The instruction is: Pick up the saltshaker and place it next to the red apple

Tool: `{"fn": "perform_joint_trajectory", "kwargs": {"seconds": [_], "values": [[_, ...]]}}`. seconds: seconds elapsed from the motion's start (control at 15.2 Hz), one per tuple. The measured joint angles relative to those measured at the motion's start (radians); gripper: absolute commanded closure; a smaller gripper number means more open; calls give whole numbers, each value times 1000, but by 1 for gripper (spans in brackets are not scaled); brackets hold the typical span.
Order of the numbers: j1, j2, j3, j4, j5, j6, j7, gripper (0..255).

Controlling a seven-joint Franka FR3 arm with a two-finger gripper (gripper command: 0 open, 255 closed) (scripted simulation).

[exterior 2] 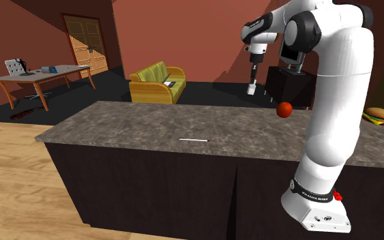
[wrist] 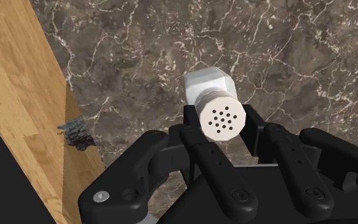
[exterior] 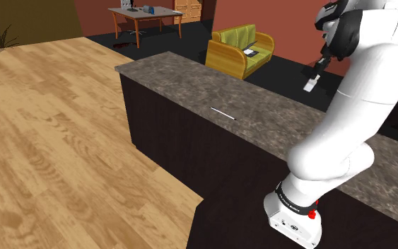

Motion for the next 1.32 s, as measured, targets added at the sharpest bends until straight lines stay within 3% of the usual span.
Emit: {"fn": "perform_joint_trajectory", "kwargs": {"seconds": [0.66,1.32], "values": [[-264,252,-16,296,170,-110,-248,255],[-252,261,-10,172,182,16,-272,255]]}}
